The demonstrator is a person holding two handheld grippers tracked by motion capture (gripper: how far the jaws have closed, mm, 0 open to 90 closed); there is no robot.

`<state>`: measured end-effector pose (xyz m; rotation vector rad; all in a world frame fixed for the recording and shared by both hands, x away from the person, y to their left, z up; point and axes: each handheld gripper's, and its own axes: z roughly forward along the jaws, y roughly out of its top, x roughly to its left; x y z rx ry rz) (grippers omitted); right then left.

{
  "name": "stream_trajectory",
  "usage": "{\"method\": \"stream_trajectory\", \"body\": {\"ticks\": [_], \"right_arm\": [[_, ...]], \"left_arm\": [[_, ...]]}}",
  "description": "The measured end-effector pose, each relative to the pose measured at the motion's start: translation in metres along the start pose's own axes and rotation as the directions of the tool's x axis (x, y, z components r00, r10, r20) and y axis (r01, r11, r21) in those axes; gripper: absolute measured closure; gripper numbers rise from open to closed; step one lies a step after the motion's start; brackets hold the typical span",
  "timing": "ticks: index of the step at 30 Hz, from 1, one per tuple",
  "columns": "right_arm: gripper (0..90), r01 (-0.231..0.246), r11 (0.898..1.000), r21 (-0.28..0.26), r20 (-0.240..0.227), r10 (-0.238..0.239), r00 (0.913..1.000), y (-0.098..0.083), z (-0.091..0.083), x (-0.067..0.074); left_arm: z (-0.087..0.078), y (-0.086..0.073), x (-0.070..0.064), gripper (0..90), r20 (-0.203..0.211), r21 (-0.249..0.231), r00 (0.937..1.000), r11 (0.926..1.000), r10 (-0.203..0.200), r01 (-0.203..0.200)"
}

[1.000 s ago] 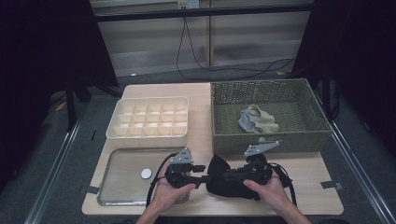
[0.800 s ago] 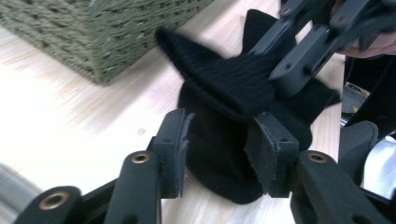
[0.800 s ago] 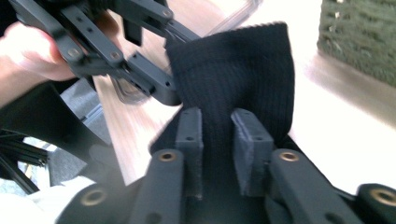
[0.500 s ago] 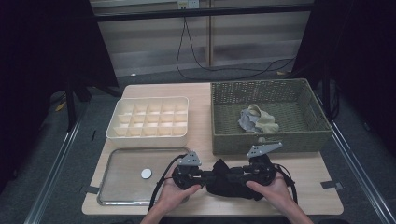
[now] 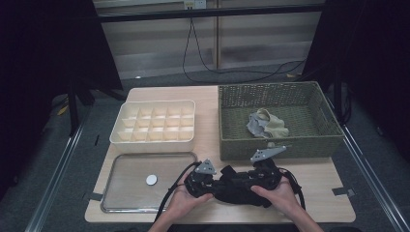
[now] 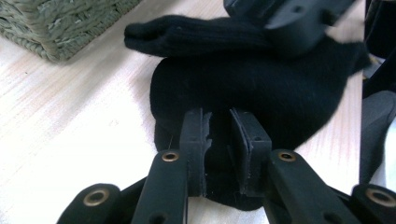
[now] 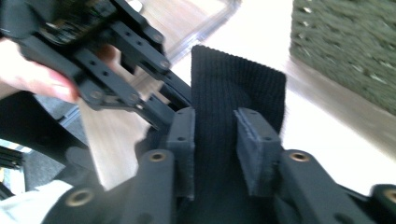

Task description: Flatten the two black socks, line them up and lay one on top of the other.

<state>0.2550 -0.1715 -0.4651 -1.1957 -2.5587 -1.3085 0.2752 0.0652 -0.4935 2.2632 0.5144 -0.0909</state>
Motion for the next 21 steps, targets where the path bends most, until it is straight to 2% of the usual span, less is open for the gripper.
{"method": "stream_trajectory", "body": {"ticks": [1, 2, 3, 7, 10, 11, 12, 13, 14, 17, 18, 19, 20, 21], "right_arm": [[77.4, -0.007, 1.0, 0.006, 0.006, 0.007, 1.0, -0.001, 0.0, -0.003], [77.4, -0.007, 1.0, 0.006, 0.006, 0.007, 1.0, -0.001, 0.0, -0.003], [84.2, -0.017, 1.0, -0.002, -0.002, 0.017, 0.9999, -0.003, -0.001, -0.006], [85.4, -0.027, 0.999, -0.027, -0.003, 0.027, 0.9996, -0.004, -0.01, -0.009], [85.9, -0.033, 0.997, -0.072, 0.011, 0.034, 0.9993, -0.006, -0.026, -0.012], [86.0, -0.043, 0.993, -0.105, 0.027, 0.046, 0.9986, -0.01, -0.038, -0.016], [86.0, -0.043, 0.993, -0.105, 0.027, 0.046, 0.9986, -0.01, -0.038, -0.016], [86.0, -0.057, 0.986, -0.158, 0.036, 0.063, 0.9974, -0.015, -0.05, -0.021], [86.0, -0.057, 0.986, -0.158, 0.036, 0.063, 0.9974, -0.015, -0.05, -0.021], [86.1, -0.08, 0.971, -0.225, 0.061, 0.096, 0.9935, -0.027, -0.071, -0.026], [86.1, -0.08, 0.971, -0.225, 0.061, 0.096, 0.9935, -0.027, -0.071, -0.026], [86.2, -0.098, 0.965, -0.244, 0.069, 0.118, 0.9906, -0.033, -0.078, -0.031], [86.2, -0.098, 0.965, -0.244, 0.069, 0.118, 0.9906, -0.033, -0.078, -0.031], [86.2, -0.114, 0.96, -0.256, 0.078, 0.139, 0.9873, -0.039, -0.084, -0.035]], "left_arm": [[0.0, 0.0, 0.001, 75.5, -0.006, 0.011, 0.9999, 0.9999, 0.009, -0.009], [0.0, 0.0, 0.001, 75.5, -0.006, 0.011, 0.9999, 0.9999, 0.009, -0.009], [0.0, -0.001, 0.002, 75.5, -0.003, 0.004, 1.0, 1.0, 0.006, -0.006], [0.0, -0.001, 0.003, 76.3, -0.011, 0.003, 0.9999, 1.0, -0.007, 0.007], [-0.001, -0.001, 0.004, 76.7, -0.012, 0.013, 0.9999, 0.9999, 0.004, -0.004], [-0.001, -0.001, 0.005, 76.7, -0.011, 0.021, 0.9999, 0.9998, -0.001, 0.001], [-0.001, -0.001, 0.005, 76.8, -0.011, 0.021, 0.9999, 0.9998, -0.001, 0.001], [-0.001, -0.002, 0.005, 76.8, -0.012, 0.014, 0.9999, 0.9999, -0.009, 0.009], [-0.001, -0.002, 0.005, 76.8, -0.011, 0.011, 0.9999, 0.9999, -0.012, 0.012], [-0.001, -0.003, 0.005, 77.1, -0.014, 0.005, 0.9998, 0.9999, -0.016, 0.016], [-0.001, -0.003, 0.005, 77.1, -0.014, 0.005, 0.9998, 0.9999, -0.016, 0.016], [-0.001, -0.003, 0.005, 77.1, -0.014, 0.002, 0.9998, 0.9999, -0.016, 0.016], [-0.001, -0.003, 0.005, 77.1, -0.015, 0.0, 0.9998, 0.9999, -0.016, 0.016], [-0.001, -0.003, 0.004, 77.2, -0.015, -0.001, 0.9998, 0.9999, -0.016, 0.016]]}}
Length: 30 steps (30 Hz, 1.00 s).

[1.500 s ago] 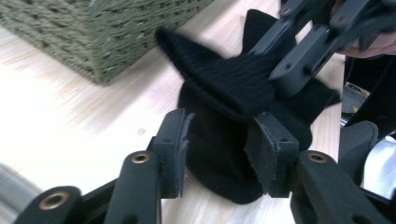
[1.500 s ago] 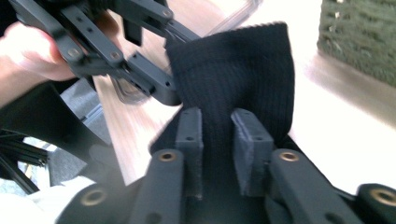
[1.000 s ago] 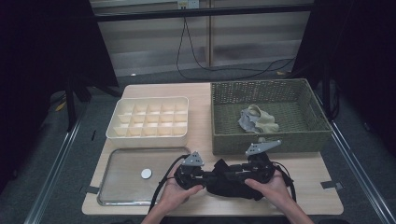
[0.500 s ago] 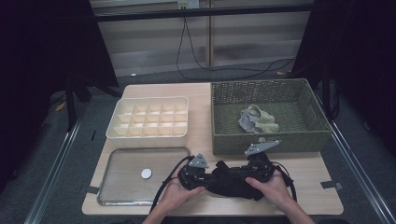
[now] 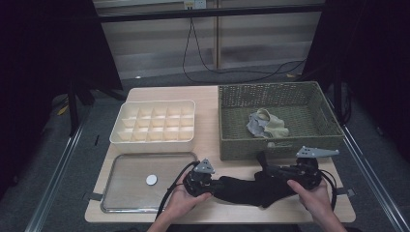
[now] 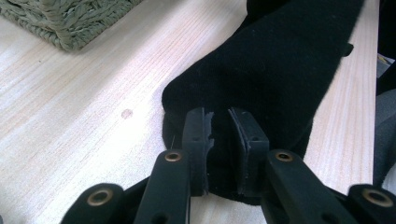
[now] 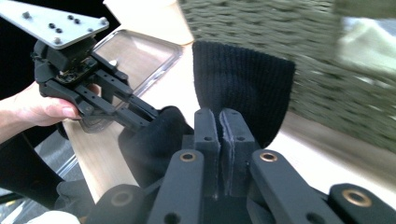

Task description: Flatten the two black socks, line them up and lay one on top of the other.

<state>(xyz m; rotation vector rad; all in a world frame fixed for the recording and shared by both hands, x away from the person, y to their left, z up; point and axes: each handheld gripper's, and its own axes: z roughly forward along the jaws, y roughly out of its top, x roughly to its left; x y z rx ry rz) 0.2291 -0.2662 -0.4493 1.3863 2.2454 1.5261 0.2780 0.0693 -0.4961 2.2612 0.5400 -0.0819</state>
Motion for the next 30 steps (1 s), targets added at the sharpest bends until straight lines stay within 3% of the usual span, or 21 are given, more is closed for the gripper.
{"method": "stream_trajectory", "body": {"ticks": [7, 12, 14, 21, 26, 28, 30], "right_arm": [[86.3, -0.045, 0.999, -0.007, 0.052, 0.045, 0.9976, -0.015, -0.02, -0.013], [82.7, -0.062, 0.998, 0.031, 0.061, 0.06, 0.9963, -0.033, -0.029, -0.014], [82.6, -0.063, 0.998, 0.023, 0.068, 0.061, 0.9958, -0.035, -0.032, -0.015], [77.2, -0.067, 0.998, -0.001, 0.084, 0.067, 0.9942, -0.042, -0.045, -0.016], [75.9, -0.058, 0.998, -0.019, 0.082, 0.059, 0.9948, -0.039, -0.048, -0.01], [75.6, -0.051, 0.998, -0.021, 0.084, 0.052, 0.9951, -0.039, -0.049, -0.008], [75.5, -0.048, 0.999, -0.012, 0.082, 0.049, 0.9954, -0.039, -0.049, -0.007]], "left_arm": [[0.0, 0.0, 0.0, 77.3, -0.001, 0.001, 1.0, 1.0, -0.004, 0.004], [-0.001, -0.001, 0.0, 76.9, 0.001, 0.001, 1.0, 1.0, -0.001, 0.001], [-0.001, -0.001, 0.0, 76.0, 0.011, -0.006, 0.9998, 0.9999, -0.016, 0.016], [-0.001, -0.002, -0.001, 71.7, 0.023, -0.025, 0.9997, 0.9996, -0.009, 0.009], [-0.009, -0.001, 0.002, 72.7, 0.033, -0.063, 0.9993, 0.9978, -0.019, 0.021], [-0.013, -0.001, 0.004, 74.7, 0.023, -0.052, 0.9996, 0.9985, -0.015, 0.016], [-0.016, -0.001, 0.007, 75.7, 0.019, -0.077, 0.9992, 0.9963, -0.037, 0.038]]}}
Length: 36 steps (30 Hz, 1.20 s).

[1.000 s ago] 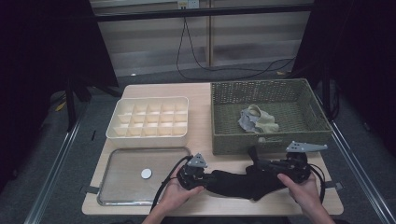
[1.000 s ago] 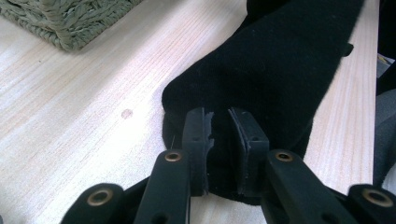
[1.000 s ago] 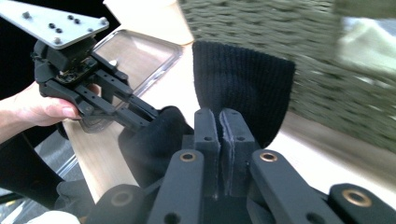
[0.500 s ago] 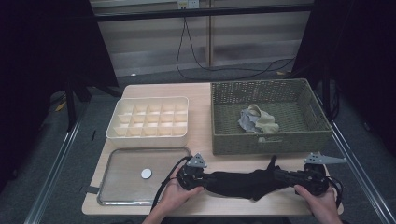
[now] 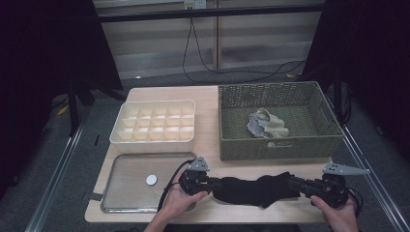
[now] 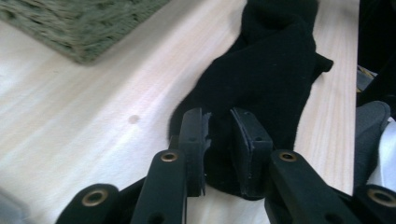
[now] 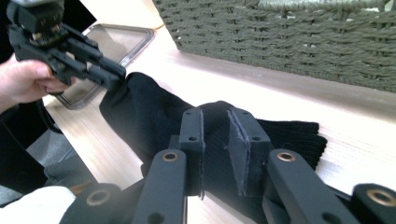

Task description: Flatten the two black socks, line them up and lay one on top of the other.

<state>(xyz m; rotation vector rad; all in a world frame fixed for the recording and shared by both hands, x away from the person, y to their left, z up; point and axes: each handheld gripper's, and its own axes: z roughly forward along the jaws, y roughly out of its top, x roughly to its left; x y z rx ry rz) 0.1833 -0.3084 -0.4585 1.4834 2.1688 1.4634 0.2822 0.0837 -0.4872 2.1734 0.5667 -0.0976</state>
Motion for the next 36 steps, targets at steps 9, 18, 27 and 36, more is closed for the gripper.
{"method": "stream_trajectory", "body": {"ticks": [9, 18, 27, 36], "right_arm": [[73.4, -0.004, 0.997, 0.071, 0.004, 0.003, 1.0, 0.003, 0.015, -0.008], [70.8, 0.051, 0.984, 0.171, -0.01, -0.05, 0.9987, 0.027, 0.056, -0.009], [61.2, 0.108, 0.954, 0.278, -0.033, -0.103, 0.9941, 0.033, 0.094, -0.004], [84.6, 0.07, 0.951, 0.301, -0.033, -0.063, 0.9974, 0.029, 0.096, -0.011]], "left_arm": [[0.005, 0.004, 0.002, 65.4, -0.004, -0.009, 0.9999, 0.9999, -0.01, 0.01], [0.021, 0.015, 0.003, 68.1, 0.024, 0.037, 0.9997, 0.9992, 0.012, -0.013], [0.021, 0.014, 0.001, 85.6, 0.049, 0.057, 0.9982, 0.9976, 0.035, -0.038], [0.011, 0.016, -0.002, 86.1, 0.075, 0.008, 0.9966, 0.9994, 0.033, -0.034]]}}
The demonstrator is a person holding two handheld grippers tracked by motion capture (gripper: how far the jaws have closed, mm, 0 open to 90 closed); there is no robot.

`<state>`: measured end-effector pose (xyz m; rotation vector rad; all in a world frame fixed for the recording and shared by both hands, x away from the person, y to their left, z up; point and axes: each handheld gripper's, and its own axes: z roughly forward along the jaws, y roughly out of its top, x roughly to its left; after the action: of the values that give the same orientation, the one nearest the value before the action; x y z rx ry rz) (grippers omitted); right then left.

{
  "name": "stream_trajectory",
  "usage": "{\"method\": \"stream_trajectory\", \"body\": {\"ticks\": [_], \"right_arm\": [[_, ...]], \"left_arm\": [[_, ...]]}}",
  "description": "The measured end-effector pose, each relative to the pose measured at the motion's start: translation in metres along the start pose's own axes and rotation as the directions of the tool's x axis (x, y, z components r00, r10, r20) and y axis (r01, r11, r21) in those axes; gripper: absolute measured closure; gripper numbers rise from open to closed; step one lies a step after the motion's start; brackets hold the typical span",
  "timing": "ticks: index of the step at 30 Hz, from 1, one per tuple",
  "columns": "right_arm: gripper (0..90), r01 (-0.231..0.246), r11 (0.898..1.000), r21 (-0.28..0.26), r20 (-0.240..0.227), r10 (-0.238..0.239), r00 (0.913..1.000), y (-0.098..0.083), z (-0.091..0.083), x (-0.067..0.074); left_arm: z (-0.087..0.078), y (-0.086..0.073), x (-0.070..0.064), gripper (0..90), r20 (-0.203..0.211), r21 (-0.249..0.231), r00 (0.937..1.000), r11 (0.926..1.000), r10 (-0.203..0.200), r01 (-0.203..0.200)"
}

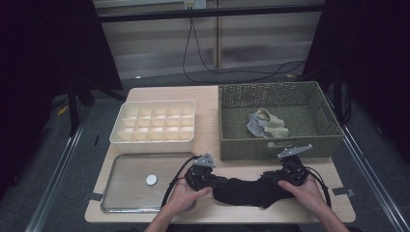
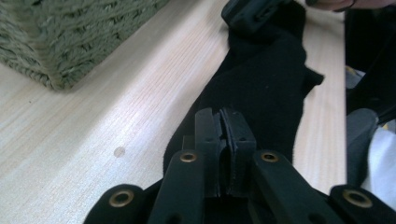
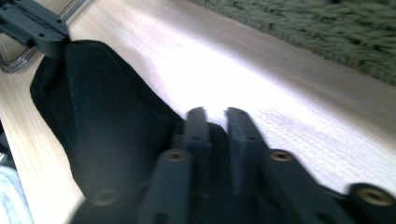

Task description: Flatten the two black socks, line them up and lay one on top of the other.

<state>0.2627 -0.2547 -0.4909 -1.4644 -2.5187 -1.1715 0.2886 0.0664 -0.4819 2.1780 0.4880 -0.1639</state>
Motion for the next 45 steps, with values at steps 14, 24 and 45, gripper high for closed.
{"method": "stream_trajectory", "body": {"ticks": [14, 24, 45], "right_arm": [[85.3, -0.021, 0.986, -0.165, -0.019, 0.018, 0.9997, 0.013, -0.036, -0.002], [75.6, 0.016, 0.994, -0.105, 0.045, -0.012, 0.9989, 0.02, -0.012, -0.002], [67.4, -0.003, 0.999, -0.038, 0.014, 0.003, 0.9999, 0.038, 0.017, -0.014]], "left_arm": [[-0.024, 0.011, 0.002, 86.4, -0.011, -0.07, 0.9999, 0.9976, 0.0, -0.001], [-0.019, -0.002, 0.016, 84.4, -0.029, -0.025, 0.9981, 0.9982, -0.055, 0.054], [-0.011, 0.01, -0.007, 78.5, 0.016, -0.056, 0.9999, 0.9984, -0.004, 0.004]]}}
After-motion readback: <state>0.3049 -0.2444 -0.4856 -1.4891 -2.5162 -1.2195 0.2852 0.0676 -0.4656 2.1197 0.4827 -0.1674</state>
